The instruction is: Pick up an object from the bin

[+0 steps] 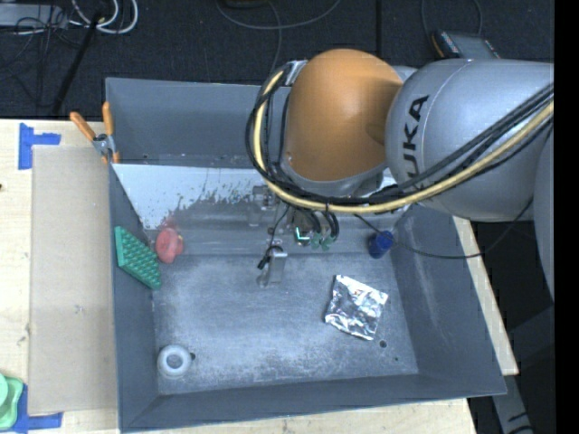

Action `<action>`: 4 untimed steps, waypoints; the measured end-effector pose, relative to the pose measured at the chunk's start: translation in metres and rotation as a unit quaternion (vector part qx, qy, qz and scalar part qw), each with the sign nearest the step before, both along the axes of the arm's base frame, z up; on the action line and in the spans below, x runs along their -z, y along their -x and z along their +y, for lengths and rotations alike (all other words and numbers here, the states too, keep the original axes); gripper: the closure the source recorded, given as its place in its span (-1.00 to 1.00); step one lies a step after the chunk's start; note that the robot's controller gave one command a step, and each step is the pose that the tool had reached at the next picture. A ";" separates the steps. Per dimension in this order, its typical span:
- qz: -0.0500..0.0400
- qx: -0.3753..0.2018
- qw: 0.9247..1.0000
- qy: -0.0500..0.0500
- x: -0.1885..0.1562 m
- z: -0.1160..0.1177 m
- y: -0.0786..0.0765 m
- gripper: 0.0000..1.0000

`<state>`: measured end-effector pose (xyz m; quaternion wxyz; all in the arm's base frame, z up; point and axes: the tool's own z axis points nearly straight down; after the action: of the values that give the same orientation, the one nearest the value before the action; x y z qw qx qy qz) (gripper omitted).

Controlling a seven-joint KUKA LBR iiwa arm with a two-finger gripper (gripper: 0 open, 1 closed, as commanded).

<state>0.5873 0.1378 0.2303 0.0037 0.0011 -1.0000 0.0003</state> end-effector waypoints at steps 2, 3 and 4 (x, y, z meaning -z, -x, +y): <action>-0.001 0.046 0.999 0.001 0.026 0.105 0.087 -1.00; -0.001 -0.194 0.981 0.000 0.081 0.096 0.106 -1.00; -0.001 -0.422 0.907 -0.001 0.162 0.108 0.099 -1.00</action>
Offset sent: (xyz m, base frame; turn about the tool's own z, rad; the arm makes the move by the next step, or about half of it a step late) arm -0.0224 0.0753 -0.0016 -0.0711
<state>0.4881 0.2456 0.0679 0.0027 0.4229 -0.9062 0.0012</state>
